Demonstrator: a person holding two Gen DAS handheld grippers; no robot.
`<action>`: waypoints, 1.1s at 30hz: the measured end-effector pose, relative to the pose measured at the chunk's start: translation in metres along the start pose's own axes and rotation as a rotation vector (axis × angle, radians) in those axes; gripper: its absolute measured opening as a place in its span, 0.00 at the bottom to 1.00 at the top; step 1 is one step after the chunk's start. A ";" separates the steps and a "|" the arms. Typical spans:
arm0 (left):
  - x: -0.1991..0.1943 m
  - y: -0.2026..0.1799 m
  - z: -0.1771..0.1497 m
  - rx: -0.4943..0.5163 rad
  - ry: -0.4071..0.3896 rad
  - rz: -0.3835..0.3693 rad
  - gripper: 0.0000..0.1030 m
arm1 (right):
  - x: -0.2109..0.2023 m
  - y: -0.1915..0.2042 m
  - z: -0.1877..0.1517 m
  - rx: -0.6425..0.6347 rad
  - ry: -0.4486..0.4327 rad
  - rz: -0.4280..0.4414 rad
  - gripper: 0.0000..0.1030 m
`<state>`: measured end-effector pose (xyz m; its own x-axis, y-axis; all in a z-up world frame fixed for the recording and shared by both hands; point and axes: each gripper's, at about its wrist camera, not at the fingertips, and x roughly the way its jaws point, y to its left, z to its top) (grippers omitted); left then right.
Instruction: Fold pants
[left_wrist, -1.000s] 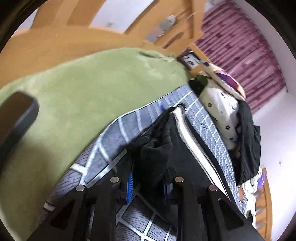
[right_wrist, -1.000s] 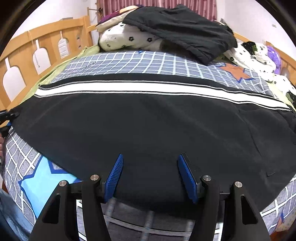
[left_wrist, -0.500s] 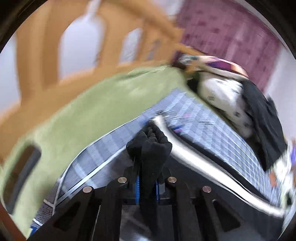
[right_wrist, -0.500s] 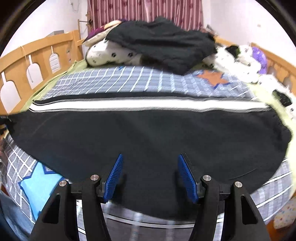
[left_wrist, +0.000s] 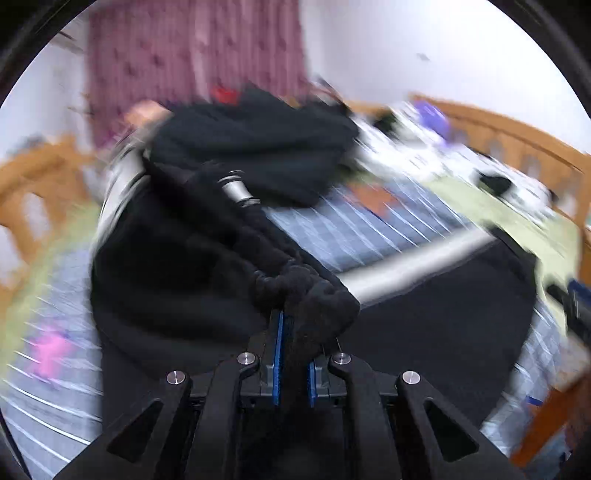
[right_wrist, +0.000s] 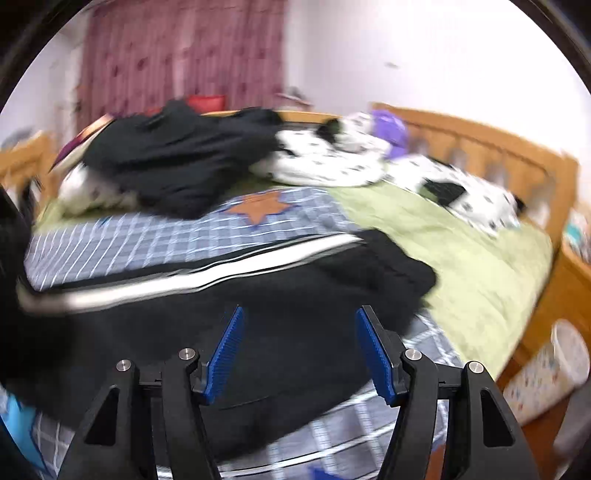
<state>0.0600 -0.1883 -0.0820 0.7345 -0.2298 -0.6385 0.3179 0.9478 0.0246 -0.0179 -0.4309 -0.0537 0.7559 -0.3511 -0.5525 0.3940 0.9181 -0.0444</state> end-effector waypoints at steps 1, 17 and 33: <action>0.015 -0.021 -0.013 -0.002 0.051 -0.050 0.10 | 0.002 -0.011 0.001 0.029 0.005 -0.004 0.60; -0.027 0.062 -0.062 -0.065 0.104 -0.073 0.63 | 0.026 0.011 -0.016 0.018 0.145 0.251 0.60; -0.044 0.184 -0.122 -0.231 0.151 -0.045 0.66 | 0.083 0.134 -0.061 -0.108 0.331 0.434 0.29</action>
<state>0.0130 0.0228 -0.1432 0.6197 -0.2537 -0.7427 0.1903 0.9666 -0.1714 0.0660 -0.3257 -0.1566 0.6252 0.1242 -0.7705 0.0137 0.9854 0.1699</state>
